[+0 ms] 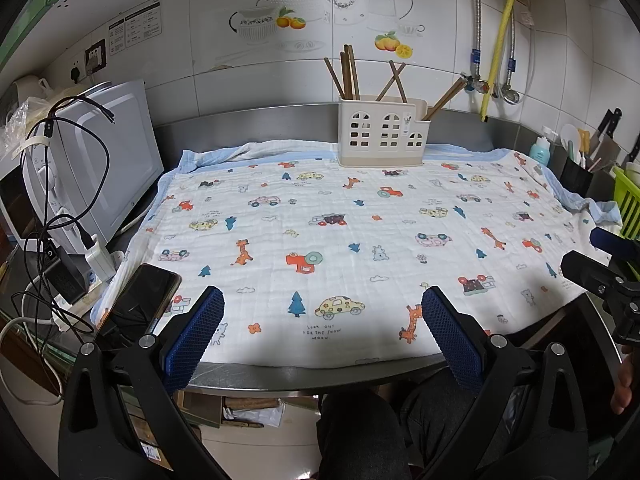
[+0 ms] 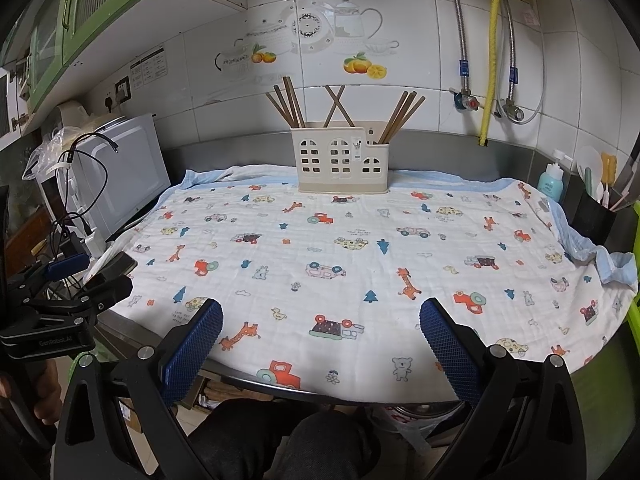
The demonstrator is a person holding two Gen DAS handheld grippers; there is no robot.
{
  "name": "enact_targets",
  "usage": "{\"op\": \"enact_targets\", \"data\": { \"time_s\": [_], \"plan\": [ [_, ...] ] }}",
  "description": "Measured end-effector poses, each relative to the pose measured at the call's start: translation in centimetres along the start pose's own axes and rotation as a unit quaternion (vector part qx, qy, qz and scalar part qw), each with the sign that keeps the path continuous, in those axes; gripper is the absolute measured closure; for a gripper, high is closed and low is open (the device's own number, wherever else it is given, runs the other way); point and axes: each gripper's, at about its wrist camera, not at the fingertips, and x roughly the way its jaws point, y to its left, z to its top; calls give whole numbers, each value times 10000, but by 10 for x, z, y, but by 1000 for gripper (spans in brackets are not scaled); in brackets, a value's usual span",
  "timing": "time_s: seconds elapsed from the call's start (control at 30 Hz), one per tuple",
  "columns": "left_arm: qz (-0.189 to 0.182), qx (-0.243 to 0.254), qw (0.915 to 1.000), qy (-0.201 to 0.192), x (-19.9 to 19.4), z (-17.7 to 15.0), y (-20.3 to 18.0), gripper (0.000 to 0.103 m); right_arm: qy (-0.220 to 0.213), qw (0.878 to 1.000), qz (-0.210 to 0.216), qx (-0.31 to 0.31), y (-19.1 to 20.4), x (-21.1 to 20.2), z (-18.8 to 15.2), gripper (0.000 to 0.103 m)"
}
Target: Organize utensils
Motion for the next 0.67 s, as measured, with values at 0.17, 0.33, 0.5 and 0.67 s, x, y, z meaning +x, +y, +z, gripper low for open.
{"op": "enact_targets", "data": {
  "time_s": [0.17,0.33,0.5,0.67],
  "plan": [
    [1,-2,10000,-32,0,-1,0,5,-4,10000,10,0,0,0,0,7],
    [25,-5,10000,-63,-1,-1,1,5,-6,10000,16,5,-1,1,0,7],
    [36,-12,10000,-25,-1,-1,2,5,-2,10000,15,2,-1,1,1,7],
    [28,-8,10000,9,1,1,2,5,-7,10000,-6,5,0,2,1,7]
  ]
}}
